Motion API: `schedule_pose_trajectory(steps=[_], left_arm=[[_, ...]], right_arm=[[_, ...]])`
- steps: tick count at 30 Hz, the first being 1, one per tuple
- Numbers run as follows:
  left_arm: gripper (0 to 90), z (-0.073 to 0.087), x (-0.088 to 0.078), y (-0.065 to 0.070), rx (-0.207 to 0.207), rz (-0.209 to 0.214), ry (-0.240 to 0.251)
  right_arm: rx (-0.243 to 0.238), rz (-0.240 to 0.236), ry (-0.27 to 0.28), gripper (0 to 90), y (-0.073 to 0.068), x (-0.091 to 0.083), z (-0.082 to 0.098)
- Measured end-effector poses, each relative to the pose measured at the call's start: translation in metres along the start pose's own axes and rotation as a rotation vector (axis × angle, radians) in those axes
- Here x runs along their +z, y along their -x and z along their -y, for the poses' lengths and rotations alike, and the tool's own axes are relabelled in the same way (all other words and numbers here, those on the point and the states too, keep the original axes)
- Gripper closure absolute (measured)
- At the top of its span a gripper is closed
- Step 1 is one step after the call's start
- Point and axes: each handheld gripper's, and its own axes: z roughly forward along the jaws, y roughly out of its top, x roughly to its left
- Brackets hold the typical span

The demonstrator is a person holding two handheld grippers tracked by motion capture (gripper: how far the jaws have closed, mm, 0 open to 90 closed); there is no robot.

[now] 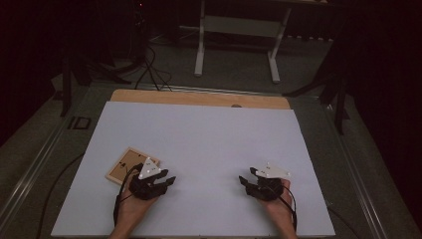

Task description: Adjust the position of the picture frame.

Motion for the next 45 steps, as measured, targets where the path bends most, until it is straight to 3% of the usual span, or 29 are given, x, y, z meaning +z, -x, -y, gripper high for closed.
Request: schedule_pose_trajectory(steps=[7, 15, 24, 28, 34, 45], left_arm=[[63.1, 0.000, -0.008, -0.009, -0.022, -0.005, 0.020], [62.6, 0.000, -0.012, -0.014, -0.033, -0.041, 0.016], [66.6, 0.000, -0.018, -0.018, -0.020, -0.056, 0.026], [73.9, 0.001, -0.023, -0.025, -0.028, -0.046, 0.039], [88.9, 0.002, -0.030, -0.036, -0.040, -0.068, 0.036], [89.6, 0.010, -0.049, -0.064, -0.145, -0.177, 0.065]], right_arm=[[0.009, 0.008, 0.028, 45.2, 0.001, -0.004, -0.001], [0.013, 0.020, 0.039, 46.0, 0.001, -0.005, -0.002], [0.008, 0.024, 0.045, 45.2, 0.002, -0.005, -0.002], [0.001, 0.024, 0.047, 45.2, 0.001, -0.005, -0.002], [0.001, 0.024, 0.044, 45.3, 0.001, -0.005, -0.002], [-0.006, 0.021, 0.039, 45.5, 0.000, -0.004, -0.002]])
